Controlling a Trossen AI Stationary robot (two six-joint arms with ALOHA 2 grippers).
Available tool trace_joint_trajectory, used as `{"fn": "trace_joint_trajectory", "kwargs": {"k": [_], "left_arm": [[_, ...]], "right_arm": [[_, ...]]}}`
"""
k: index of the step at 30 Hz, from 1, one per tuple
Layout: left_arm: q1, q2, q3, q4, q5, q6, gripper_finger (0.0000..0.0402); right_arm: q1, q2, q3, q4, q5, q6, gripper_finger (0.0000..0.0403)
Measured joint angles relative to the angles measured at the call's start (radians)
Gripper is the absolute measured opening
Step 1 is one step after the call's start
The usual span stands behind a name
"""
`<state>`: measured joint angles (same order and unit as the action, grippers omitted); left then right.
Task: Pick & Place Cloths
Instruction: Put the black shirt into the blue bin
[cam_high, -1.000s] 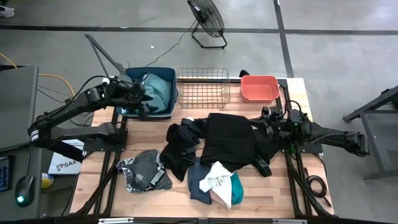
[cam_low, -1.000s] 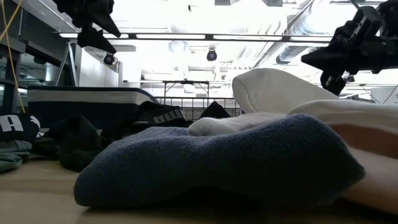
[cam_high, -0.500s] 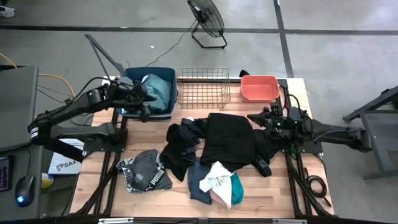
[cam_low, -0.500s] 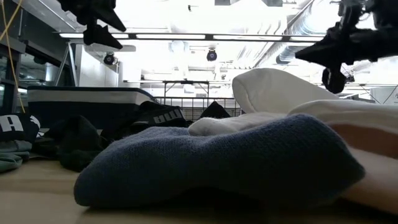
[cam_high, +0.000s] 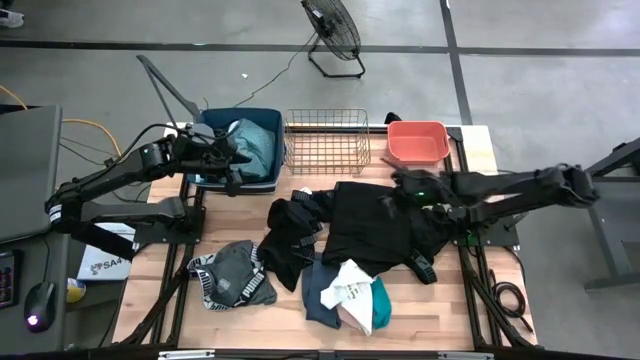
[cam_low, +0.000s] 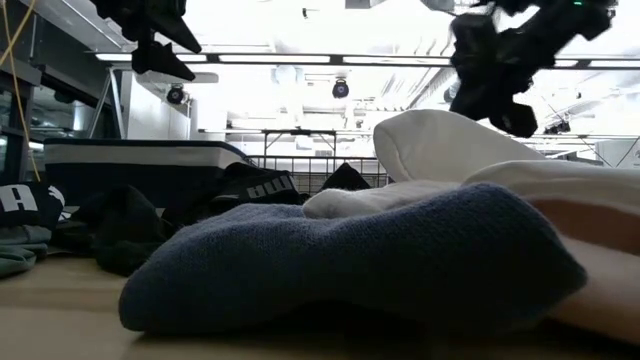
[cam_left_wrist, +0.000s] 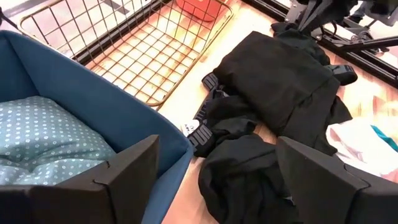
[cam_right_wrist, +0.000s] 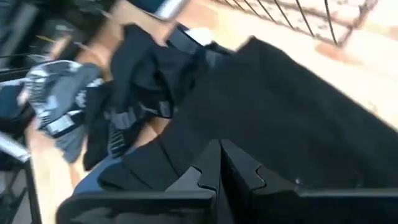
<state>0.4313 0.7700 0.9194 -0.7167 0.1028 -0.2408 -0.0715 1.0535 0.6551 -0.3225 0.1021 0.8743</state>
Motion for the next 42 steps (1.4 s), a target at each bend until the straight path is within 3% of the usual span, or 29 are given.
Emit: {"fn": "trace_joint_trajectory", "kwargs": {"k": [3,7,10,14,19,23,26,31,37,42], "left_arm": [[0.0,0.0,0.0,0.0,0.0,0.0,0.0312],[0.0,0.0,0.0,-0.001,0.0,0.005,0.0312],[0.0,0.0,0.0,-0.01,0.0,0.007,0.0312],[0.0,0.0,0.0,-0.011,0.0,0.009,0.0312],[0.0,0.0,0.0,-0.011,0.0,0.009,0.0312],[0.0,0.0,0.001,-0.015,0.0,0.009,0.0312],[0.0,0.0,0.001,-0.016,0.0,0.008,0.0312],[0.0,0.0,0.001,-0.016,0.0,0.002,0.0312],[0.0,0.0,0.001,-0.017,0.0,0.0,0.0312],[0.0,0.0,0.001,-0.019,0.0,0.0,0.0312]], "right_arm": [[0.0,0.082,0.059,0.012,-0.08,-0.05,0.0004],[0.0,0.144,0.087,0.07,-0.272,-0.127,0.0004],[0.0,0.169,0.101,0.068,-0.332,-0.164,0.0004],[0.011,0.193,0.114,0.006,-0.292,-0.275,0.0004],[0.081,0.21,0.141,-0.084,-0.143,-0.546,0.0004],[0.144,0.219,0.145,-0.134,-0.084,-0.743,0.0022],[0.183,0.226,0.146,-0.156,-0.023,-0.794,0.0062],[0.196,0.251,0.146,-0.162,0.054,-0.786,0.0162],[0.192,0.325,0.146,-0.118,0.08,-0.668,0.0291],[0.167,0.414,0.146,-0.11,0.082,-0.607,0.0355]]}}
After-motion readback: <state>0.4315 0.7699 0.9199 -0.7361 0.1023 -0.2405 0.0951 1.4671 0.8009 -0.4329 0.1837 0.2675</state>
